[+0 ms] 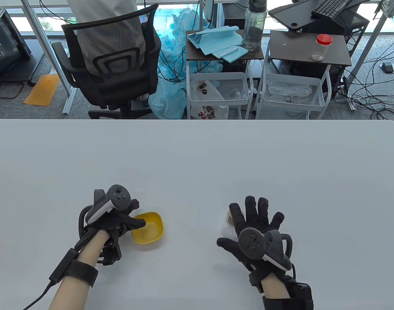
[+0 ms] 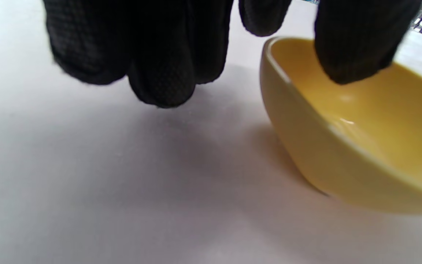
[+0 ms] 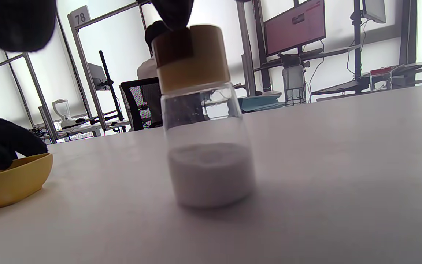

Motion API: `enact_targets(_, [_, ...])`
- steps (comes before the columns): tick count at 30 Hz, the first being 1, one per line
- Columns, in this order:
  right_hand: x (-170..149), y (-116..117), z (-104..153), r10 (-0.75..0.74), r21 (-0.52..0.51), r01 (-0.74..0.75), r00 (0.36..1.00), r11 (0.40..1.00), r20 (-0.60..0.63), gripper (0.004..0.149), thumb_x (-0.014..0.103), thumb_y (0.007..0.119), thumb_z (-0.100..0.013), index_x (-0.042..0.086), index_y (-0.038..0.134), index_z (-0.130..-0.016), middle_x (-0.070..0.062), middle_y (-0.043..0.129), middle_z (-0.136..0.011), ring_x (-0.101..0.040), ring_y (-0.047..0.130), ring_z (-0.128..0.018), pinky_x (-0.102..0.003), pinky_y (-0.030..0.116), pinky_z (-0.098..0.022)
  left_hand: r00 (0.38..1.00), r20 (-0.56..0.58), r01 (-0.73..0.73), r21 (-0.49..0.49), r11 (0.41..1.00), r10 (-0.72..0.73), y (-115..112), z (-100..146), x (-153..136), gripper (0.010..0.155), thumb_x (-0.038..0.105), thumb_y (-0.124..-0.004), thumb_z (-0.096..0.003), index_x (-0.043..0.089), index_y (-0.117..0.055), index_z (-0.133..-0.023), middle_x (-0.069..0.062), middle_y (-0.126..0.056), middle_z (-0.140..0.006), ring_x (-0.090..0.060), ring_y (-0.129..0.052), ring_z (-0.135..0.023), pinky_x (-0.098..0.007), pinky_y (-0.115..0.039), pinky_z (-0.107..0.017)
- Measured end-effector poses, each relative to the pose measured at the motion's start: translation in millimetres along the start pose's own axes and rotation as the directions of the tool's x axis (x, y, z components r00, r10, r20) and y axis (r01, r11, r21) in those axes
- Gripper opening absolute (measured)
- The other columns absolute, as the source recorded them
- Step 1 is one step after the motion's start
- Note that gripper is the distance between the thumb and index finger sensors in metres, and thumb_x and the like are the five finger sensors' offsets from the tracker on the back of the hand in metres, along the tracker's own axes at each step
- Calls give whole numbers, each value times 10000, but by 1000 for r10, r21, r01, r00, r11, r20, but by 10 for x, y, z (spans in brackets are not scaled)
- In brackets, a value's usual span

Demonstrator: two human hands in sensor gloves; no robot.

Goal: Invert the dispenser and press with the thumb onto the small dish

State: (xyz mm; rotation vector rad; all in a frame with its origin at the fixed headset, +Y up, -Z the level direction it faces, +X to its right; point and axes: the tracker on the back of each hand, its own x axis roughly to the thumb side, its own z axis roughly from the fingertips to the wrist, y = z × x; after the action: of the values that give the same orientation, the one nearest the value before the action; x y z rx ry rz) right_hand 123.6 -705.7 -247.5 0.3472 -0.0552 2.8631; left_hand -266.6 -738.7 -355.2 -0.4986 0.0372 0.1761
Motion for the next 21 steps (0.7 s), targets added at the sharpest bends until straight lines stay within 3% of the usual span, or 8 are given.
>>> enact_targets(5, [-5,1,-3,-4,4,4,1000,1000,-7,991,751,650,-462,171,311,-1192,-259,92,-1184,-566,0,-1030,-887,155,-599,1000,10,1,-2,1000,-1,-41,-85,1,601,616,-875,-456,386,-681,-976,71,-980,-768,-191,-1087,-485,-359,-924,-349])
enact_targets(11, [-4,4,-5,-10,15,10,1000,1000,-14,985,746,652,-466,171,315,-1191,-258,96,-1184,-566,2,-1030,-885,156,-602,999,26,-38,4,999,37,-70,-119,4,416,498,-879,-499,346,-803,-878,85,-1022,-651,-169,-1091,-401,-351,-925,-314])
enact_targets(21, [-6,9,-9,-15,25,16,1000,1000,-20,980,743,654,-465,172,322,-1190,-259,101,-1185,-565,6,-1030,-886,158,-601,995,84,-62,10,998,61,66,53,131,409,477,-880,-502,333,-798,-876,78,-1038,-586,-171,-1083,-334,-352,-927,-298])
